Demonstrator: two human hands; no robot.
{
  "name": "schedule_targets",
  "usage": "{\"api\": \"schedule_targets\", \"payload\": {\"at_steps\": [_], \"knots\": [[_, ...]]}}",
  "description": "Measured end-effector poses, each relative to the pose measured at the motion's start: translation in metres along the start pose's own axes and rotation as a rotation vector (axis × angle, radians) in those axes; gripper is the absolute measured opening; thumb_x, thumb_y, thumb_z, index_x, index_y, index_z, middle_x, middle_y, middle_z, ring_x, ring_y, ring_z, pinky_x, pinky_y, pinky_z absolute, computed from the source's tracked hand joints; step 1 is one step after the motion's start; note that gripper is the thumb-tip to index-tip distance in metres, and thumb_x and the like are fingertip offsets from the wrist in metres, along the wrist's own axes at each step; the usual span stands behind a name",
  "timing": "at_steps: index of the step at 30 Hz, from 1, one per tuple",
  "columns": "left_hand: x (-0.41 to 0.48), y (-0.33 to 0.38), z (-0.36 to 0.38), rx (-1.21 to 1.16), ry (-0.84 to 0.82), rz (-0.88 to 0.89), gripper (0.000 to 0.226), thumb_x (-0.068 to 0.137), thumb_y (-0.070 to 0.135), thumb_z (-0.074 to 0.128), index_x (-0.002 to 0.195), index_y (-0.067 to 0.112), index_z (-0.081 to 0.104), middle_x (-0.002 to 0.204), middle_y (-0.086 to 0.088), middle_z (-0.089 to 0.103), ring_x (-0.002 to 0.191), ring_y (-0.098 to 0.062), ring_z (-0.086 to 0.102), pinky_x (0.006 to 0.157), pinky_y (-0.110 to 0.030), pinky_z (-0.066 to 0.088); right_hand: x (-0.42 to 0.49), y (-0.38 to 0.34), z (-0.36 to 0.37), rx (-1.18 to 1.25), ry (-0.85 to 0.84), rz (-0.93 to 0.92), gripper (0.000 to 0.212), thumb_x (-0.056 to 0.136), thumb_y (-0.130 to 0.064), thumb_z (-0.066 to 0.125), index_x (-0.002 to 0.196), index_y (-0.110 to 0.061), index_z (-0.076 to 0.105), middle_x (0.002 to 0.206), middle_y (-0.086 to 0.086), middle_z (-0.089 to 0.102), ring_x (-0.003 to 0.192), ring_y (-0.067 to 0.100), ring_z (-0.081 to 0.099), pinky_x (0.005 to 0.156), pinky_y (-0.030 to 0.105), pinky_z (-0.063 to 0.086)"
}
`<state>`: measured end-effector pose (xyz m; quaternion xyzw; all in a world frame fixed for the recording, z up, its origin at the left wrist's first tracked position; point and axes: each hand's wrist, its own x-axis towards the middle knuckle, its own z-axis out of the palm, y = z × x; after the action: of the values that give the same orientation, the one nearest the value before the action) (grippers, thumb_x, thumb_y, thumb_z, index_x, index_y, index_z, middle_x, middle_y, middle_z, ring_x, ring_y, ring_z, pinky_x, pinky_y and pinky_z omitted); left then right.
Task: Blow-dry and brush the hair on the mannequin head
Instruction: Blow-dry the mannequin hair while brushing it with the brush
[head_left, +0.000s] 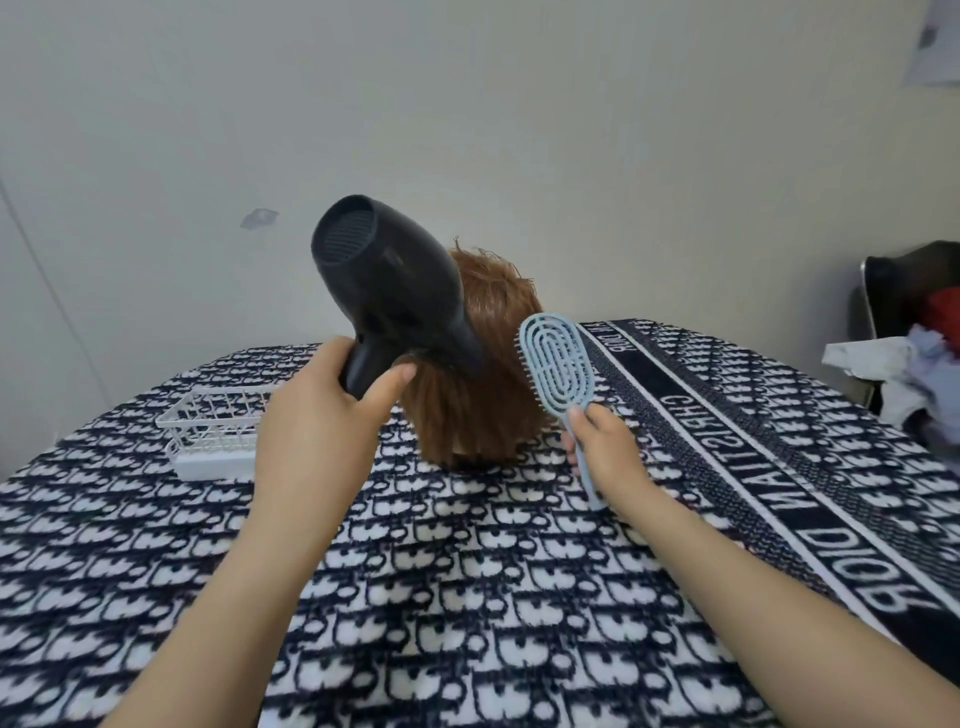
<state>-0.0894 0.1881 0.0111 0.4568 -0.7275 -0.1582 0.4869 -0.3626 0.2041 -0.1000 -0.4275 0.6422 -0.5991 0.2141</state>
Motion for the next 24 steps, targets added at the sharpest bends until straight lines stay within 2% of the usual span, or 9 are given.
{"api": "schedule_targets", "payload": {"at_steps": [2, 4, 6, 9, 14, 19, 24], "knots": [[0.000, 0.001, 0.002, 0.003, 0.004, 0.011, 0.032, 0.088, 0.058, 0.066, 0.084, 0.028, 0.054, 0.069, 0.002, 0.066, 0.067, -0.027, 0.067, 0.064, -0.046, 0.054, 0.000, -0.016, 0.013, 0.349, -0.041, 0.257, 0.032, 0.103, -0.034, 0.039, 0.085, -0.011, 0.051, 0.062, 0.000, 0.048, 0.047, 0.014, 0.043, 0.045, 0.028, 0.039], [0.002, 0.004, 0.004, -0.036, -0.012, 0.003, 0.032, 0.090, 0.055, 0.068, 0.086, 0.026, 0.056, 0.072, -0.001, 0.068, 0.068, -0.031, 0.068, 0.067, -0.052, 0.056, 0.003, -0.038, 0.023, 0.618, -0.061, 0.438, 0.031, 0.104, -0.035, 0.037, 0.085, -0.013, 0.048, 0.058, 0.000, 0.045, 0.046, 0.015, 0.038, 0.042, 0.023, 0.036], [0.004, 0.007, 0.003, -0.050, -0.014, 0.002, 0.032, 0.090, 0.055, 0.069, 0.086, 0.026, 0.057, 0.071, -0.003, 0.068, 0.067, -0.033, 0.068, 0.065, -0.052, 0.056, 0.008, -0.060, 0.033, 0.828, -0.083, 0.516, 0.031, 0.104, -0.034, 0.035, 0.084, -0.014, 0.045, 0.056, -0.001, 0.041, 0.042, 0.013, 0.035, 0.037, 0.020, 0.034], [0.007, 0.011, 0.001, -0.048, 0.010, 0.005, 0.033, 0.088, 0.058, 0.067, 0.085, 0.027, 0.056, 0.070, -0.003, 0.068, 0.065, -0.031, 0.067, 0.063, -0.051, 0.054, 0.016, -0.090, 0.045, 1.036, -0.097, 0.533, 0.033, 0.104, -0.034, 0.035, 0.080, -0.013, 0.042, 0.052, -0.001, 0.039, 0.037, 0.011, 0.033, 0.034, 0.016, 0.032], [0.011, 0.023, -0.003, -0.138, 0.003, -0.001, 0.042, 0.074, 0.068, 0.060, 0.084, 0.026, 0.058, 0.070, -0.007, 0.067, 0.066, -0.037, 0.066, 0.068, -0.060, 0.057, 0.026, -0.105, 0.059, 1.127, -0.107, 0.607, 0.034, 0.104, -0.034, 0.035, 0.079, -0.013, 0.041, 0.052, -0.001, 0.036, 0.037, 0.010, 0.032, 0.034, 0.014, 0.031], [0.023, 0.034, -0.001, -0.154, 0.017, 0.036, 0.039, 0.079, 0.066, 0.061, 0.084, 0.027, 0.057, 0.070, -0.005, 0.065, 0.066, -0.036, 0.066, 0.065, -0.056, 0.056, 0.024, -0.084, 0.069, 1.082, -0.065, 0.690, 0.039, 0.102, -0.039, 0.037, 0.073, -0.014, 0.041, 0.053, -0.001, 0.036, 0.038, 0.010, 0.030, 0.035, 0.014, 0.028], [0.034, 0.041, 0.005, -0.163, -0.009, 0.067, 0.031, 0.086, 0.056, 0.067, 0.084, 0.026, 0.058, 0.066, 0.001, 0.065, 0.059, -0.028, 0.064, 0.064, -0.052, 0.055, 0.023, -0.071, 0.065, 1.065, -0.037, 0.768, 0.042, 0.102, -0.040, 0.040, 0.069, -0.014, 0.042, 0.055, -0.002, 0.034, 0.042, 0.010, 0.027, 0.034, 0.012, 0.026]]}}
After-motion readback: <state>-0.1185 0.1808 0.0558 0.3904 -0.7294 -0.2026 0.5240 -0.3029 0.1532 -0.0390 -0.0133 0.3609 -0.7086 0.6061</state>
